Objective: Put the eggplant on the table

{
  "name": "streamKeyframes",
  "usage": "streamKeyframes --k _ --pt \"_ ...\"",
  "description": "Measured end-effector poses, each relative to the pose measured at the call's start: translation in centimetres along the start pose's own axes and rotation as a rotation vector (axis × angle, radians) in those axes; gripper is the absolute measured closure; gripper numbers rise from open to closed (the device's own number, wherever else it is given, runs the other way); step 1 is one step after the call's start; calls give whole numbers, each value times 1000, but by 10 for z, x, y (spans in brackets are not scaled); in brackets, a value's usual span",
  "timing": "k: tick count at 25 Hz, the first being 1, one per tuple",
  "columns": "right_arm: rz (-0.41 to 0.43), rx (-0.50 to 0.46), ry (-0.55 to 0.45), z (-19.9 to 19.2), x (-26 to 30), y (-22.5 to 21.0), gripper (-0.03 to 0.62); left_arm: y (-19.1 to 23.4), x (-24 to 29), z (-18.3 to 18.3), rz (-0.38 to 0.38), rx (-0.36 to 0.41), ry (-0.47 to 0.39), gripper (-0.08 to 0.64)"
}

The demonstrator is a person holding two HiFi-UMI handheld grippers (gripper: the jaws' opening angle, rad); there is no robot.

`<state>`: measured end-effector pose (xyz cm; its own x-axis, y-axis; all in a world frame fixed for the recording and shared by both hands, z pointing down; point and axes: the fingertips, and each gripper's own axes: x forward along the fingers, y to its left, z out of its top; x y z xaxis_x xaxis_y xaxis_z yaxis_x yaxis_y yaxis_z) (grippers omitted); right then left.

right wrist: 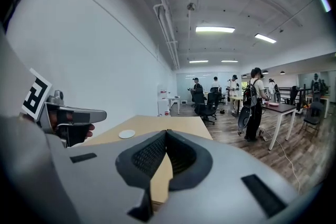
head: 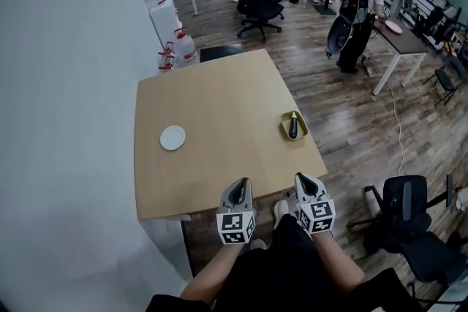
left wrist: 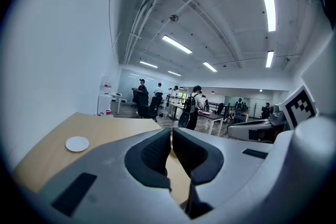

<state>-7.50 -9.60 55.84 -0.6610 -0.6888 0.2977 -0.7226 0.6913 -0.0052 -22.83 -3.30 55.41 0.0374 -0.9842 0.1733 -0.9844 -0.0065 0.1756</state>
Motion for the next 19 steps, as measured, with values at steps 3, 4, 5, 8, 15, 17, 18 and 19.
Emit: streamKeyframes --k 3,4,5,8,15,17,18,19 --pt "11 -43 -8 4 5 7 534 8 -3 5 23 16 -16 537" --pt "19 -48 -10 5 6 8 534 11 -3 5 31 17 -18 537" --pt "26 -48 -12 5 8 10 534 14 -3 5 38 16 -17 537" --pt "41 -40 -14 5 12 13 534 20 -5 2 55 9 -8 537" --pt "43 -39 -13 7 16 12 534 19 2 2 46 18 3 537" --pt "49 -41 -10 7 18 12 534 19 5 0 47 17 6 537" --pt "52 -41 -10 7 20 11 534 19 7 -1 48 16 8 537" --pt "56 -41 -10 7 22 11 534 19 9 -1 49 15 11 537"
